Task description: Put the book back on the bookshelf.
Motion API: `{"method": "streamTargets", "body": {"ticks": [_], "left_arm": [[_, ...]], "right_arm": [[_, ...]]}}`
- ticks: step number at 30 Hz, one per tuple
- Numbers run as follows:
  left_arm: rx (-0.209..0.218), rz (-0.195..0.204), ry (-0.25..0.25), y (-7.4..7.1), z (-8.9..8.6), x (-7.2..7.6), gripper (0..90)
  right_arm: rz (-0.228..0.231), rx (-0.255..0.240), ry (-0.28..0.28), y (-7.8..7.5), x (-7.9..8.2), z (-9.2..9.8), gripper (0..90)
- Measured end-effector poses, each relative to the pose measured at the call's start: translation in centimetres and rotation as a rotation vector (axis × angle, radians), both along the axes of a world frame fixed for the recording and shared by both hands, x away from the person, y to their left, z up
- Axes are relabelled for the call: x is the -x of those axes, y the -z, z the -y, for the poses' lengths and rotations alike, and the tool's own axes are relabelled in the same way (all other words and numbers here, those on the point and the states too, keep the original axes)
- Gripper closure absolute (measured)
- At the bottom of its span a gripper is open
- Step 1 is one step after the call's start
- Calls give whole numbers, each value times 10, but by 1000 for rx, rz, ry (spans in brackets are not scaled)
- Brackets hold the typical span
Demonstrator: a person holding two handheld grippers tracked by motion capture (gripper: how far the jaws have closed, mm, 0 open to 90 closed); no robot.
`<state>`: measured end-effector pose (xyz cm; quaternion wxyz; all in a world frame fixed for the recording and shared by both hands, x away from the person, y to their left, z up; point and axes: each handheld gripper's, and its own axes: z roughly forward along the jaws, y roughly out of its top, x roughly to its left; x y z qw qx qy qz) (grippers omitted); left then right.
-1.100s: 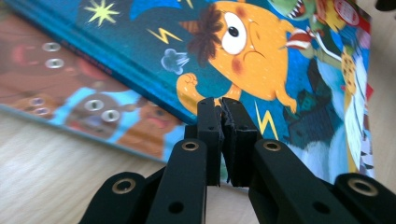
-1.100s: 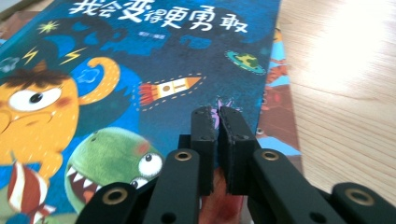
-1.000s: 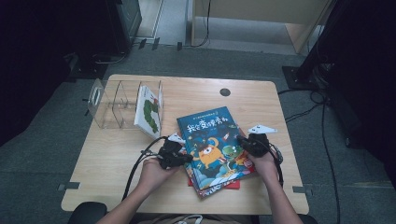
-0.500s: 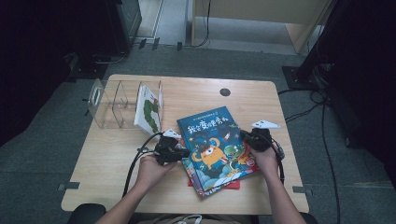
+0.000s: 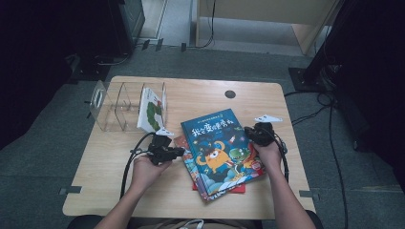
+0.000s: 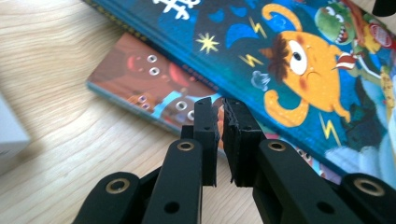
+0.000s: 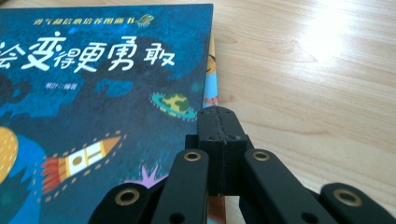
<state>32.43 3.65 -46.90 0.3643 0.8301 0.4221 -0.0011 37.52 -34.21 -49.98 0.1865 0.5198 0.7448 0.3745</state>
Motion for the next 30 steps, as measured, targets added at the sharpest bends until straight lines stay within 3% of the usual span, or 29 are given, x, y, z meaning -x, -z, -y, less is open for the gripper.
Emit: {"method": "streamTargets", "body": {"ticks": [5,21,30], "left_arm": [[-6,-1,-23,0,-7,2,845],[-3,-2,-83,-2,-29,-1,842],[-30,-11,-30,5,-16,6,849]], "right_arm": [[0,10,-4,-1,-6,-3,900],[-4,5,-144,-1,-11,-29,900],[-5,15,-195,-2,-10,-38,900]]}}
